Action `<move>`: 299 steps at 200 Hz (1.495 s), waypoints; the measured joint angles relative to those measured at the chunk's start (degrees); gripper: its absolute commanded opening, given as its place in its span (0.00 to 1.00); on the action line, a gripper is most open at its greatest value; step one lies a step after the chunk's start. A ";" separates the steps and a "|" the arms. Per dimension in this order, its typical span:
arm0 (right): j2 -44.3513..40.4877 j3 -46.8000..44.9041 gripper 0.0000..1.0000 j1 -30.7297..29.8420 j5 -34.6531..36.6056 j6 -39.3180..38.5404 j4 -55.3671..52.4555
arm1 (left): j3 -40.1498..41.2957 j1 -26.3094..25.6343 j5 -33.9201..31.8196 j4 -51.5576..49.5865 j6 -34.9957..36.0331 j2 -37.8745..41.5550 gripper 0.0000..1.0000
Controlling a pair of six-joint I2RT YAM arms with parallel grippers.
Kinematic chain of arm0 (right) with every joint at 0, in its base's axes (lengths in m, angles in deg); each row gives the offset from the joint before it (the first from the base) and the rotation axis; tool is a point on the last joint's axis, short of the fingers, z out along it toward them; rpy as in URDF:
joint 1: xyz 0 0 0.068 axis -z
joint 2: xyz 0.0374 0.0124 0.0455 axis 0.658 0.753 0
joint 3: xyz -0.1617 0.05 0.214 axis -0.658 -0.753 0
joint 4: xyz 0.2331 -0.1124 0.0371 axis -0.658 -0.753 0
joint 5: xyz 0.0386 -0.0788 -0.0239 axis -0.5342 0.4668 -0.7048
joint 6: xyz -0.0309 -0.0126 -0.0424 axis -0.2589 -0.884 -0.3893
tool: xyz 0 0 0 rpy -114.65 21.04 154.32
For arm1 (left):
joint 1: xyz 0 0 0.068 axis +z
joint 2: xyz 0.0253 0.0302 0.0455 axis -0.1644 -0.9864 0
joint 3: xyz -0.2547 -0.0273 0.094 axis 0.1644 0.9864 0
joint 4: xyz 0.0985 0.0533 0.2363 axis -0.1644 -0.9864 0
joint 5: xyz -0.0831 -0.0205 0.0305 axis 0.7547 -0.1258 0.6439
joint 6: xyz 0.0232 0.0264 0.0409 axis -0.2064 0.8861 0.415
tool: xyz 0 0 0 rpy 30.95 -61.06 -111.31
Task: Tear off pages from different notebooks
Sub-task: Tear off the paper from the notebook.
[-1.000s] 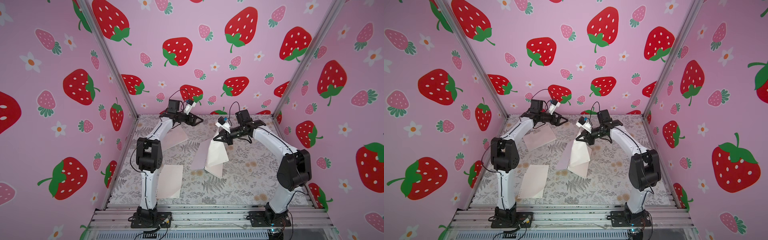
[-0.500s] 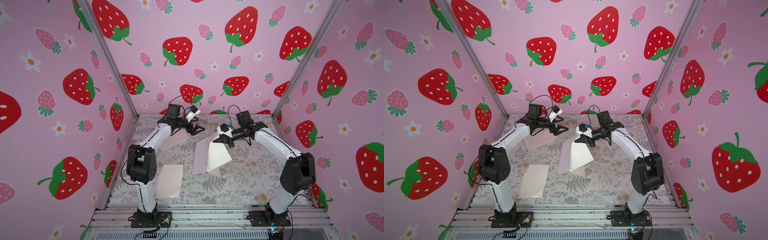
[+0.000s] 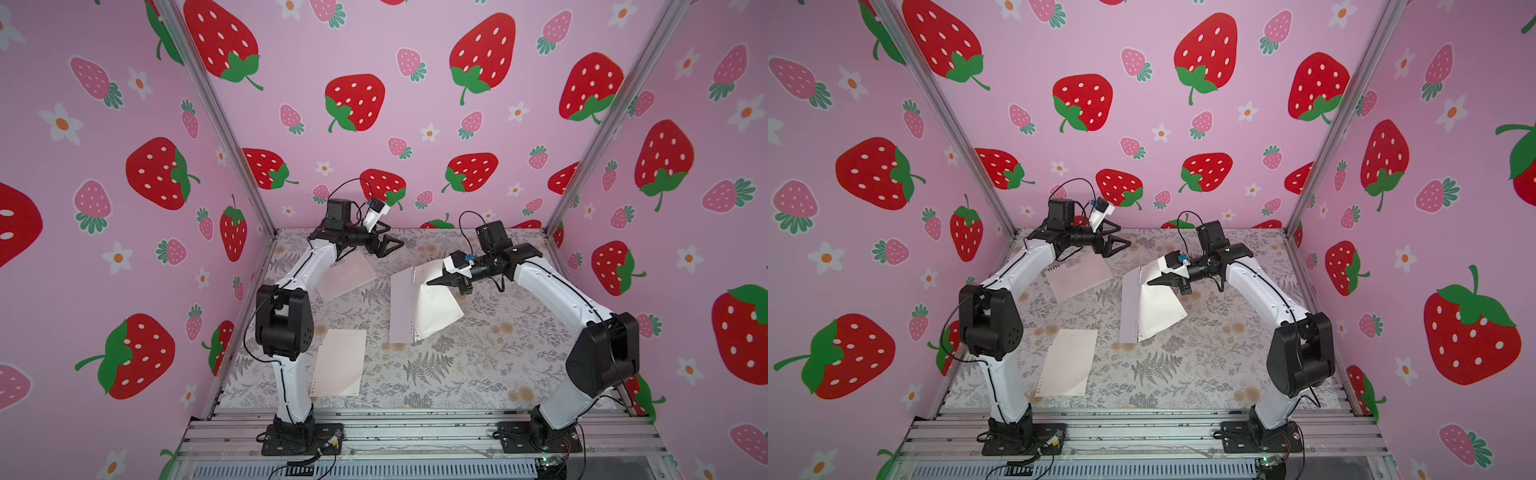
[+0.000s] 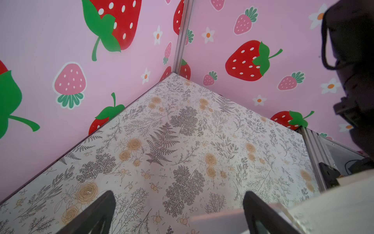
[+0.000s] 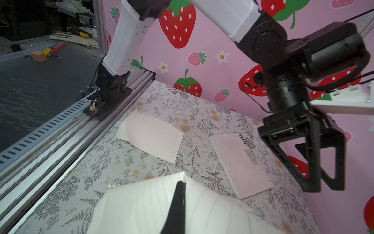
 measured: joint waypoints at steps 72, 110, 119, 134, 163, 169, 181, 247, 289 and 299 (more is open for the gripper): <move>-2.95 -7.19 0.00 -1.25 32.02 61.00 30.42 | 42.82 -6.95 -21.70 18.86 -4.15 26.84 0.99; -3.93 -7.17 0.00 -1.84 41.00 80.11 34.73 | 51.19 -15.78 -30.10 26.16 -1.20 28.83 0.99; -3.93 -7.17 0.00 -2.14 41.44 82.42 35.30 | 51.69 -16.22 -30.47 27.71 -0.70 27.98 0.99; -4.07 -7.17 0.00 -2.49 41.62 85.18 36.11 | 52.19 -15.43 -30.97 30.05 0.28 26.25 0.99; -5.44 -7.23 0.00 -2.54 42.42 88.21 36.06 | 52.26 -13.29 -31.93 33.38 2.56 23.52 0.99; -5.95 -7.23 0.00 -2.54 42.88 88.83 36.02 | 52.37 -12.92 -32.15 34.38 3.15 23.10 0.99; -7.06 -7.23 0.00 -2.54 43.76 90.27 36.02 | 52.98 -12.48 -32.57 36.79 4.17 22.56 0.99; -10.08 -7.61 0.00 -2.56 40.92 95.82 36.96 | 55.23 -12.26 -32.94 48.26 5.81 19.04 0.99; -10.43 -9.40 0.00 -2.51 39.26 96.54 36.96 | 54.07 -10.64 -28.37 51.80 3.21 16.46 0.82; -10.45 -9.53 0.00 -2.51 39.15 96.54 36.98 | 53.70 -10.32 -26.97 52.24 2.73 16.04 0.85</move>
